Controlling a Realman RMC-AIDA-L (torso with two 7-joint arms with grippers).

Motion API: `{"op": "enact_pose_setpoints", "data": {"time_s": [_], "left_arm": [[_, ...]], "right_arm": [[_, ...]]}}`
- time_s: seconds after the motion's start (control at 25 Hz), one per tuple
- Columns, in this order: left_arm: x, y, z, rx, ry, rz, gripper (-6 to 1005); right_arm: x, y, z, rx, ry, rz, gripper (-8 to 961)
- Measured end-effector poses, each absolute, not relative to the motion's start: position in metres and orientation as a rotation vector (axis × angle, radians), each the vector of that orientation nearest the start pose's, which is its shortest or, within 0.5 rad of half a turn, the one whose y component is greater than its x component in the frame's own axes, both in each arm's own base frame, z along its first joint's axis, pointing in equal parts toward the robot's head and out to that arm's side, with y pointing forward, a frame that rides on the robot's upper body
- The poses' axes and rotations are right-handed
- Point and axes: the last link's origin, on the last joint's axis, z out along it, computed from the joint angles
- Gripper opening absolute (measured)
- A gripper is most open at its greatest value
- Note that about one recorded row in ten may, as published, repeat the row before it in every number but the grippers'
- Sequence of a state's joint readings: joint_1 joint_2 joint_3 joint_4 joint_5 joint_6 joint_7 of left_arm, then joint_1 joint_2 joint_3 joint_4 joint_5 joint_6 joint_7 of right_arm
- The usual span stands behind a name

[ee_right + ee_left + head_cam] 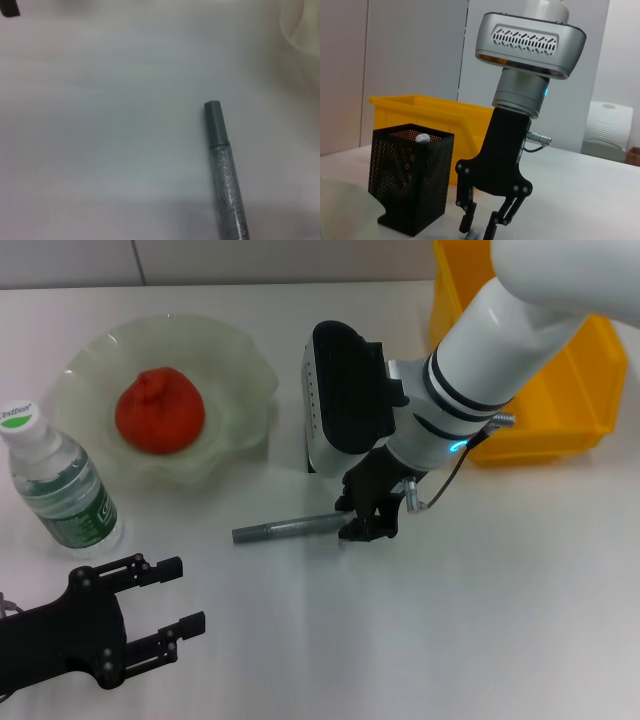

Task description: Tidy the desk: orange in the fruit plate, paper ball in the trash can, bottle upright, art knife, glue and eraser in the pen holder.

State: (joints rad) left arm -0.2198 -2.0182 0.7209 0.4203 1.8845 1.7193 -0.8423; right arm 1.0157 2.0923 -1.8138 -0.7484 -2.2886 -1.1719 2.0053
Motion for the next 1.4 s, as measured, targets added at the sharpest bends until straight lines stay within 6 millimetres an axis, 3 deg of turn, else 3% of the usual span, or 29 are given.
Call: {"op": "enact_pose_setpoints", "data": {"time_s": [0.52, 0.64, 0.92, 1.2, 1.4], "left_arm": [[-0.337, 0.206, -0.009, -2.663, -0.45, -0.834, 642], [-0.337, 0.206, -0.008, -2.662, -0.45, -0.834, 642], [-0.34, 0.204, -0.006, -2.656, -0.457, -0.827, 642], [-0.346, 0.201, -0.002, -2.627, -0.476, -0.809, 643], [-0.346, 0.202, 0.001, -2.608, -0.479, -0.816, 643]], "right_arm": [[0.123, 0.369, -0.123, -3.019, -0.161, -0.706, 278], [0.12, 0.366, -0.122, -3.041, -0.156, -0.681, 151], [0.113, 0.353, -0.115, -3.112, -0.145, -0.617, 152], [0.126, 0.352, -0.094, -3.139, -0.044, -0.451, 150], [0.146, 0.343, -0.082, -3.173, 0.022, -0.203, 148]]}}
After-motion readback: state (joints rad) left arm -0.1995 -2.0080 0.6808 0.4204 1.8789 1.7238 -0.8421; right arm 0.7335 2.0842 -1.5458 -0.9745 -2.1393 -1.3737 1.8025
